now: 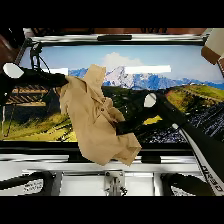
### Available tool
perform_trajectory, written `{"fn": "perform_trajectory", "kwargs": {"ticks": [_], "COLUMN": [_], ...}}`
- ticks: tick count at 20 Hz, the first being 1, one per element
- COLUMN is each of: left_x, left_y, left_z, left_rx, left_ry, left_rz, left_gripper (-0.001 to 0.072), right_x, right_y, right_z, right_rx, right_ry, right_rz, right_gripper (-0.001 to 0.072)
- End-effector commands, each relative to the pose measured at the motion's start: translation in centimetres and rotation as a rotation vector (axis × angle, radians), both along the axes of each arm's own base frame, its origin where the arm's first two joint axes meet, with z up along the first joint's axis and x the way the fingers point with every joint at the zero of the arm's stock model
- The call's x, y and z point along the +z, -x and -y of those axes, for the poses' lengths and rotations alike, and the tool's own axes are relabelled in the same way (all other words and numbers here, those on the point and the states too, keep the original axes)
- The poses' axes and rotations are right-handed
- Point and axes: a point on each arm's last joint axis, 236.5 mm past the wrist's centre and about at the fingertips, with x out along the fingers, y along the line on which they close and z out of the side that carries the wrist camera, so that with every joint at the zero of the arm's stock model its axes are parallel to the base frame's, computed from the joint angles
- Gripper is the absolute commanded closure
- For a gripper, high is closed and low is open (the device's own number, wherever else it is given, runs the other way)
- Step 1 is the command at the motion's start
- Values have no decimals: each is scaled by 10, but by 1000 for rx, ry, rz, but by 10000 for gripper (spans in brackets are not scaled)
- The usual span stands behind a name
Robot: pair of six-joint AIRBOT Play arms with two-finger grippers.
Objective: Fold the shirts.
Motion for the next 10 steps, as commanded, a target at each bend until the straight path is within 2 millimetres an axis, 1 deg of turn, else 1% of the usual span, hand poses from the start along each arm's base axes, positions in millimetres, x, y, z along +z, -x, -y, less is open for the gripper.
{"fn": "perform_trajectory", "kwargs": {"ticks": [1,2,3,4,5,6,8,9,10], "left_x": [-24,-21,-18,-16,-16,-18,-20,-18,-12], "left_y": [44,50,55,61,71,84,109,119,126], "left_z": [-45,-45,-43,-39,-34,-29,-22,-21,-21], "left_rx": [-45,-50,-56,-66,-81,-97,-106,-110,-108], "left_ry": [-146,-145,-143,-143,-145,-146,-141,-142,-143], "left_rz": [-195,-207,-205,-204,-209,-222,-248,-239,-222], "left_gripper": [654,654,655,655,655,655,655,655,655], "right_x": [51,64,70,67,56,42,19,9,-2], "right_y": [-95,-128,-153,-167,-176,-182,-188,-192,-196], "right_z": [43,56,66,69,66,57,30,14,2], "right_rx": [-182,-277,-356,-393,-413,-423,-446,-449,-453], "right_ry": [44,28,9,-12,-35,-60,-121,-148,-153], "right_rz": [275,346,375,366,326,273,164,130,118], "right_gripper": [97,97,87,87,87,87,88,87,87]}}
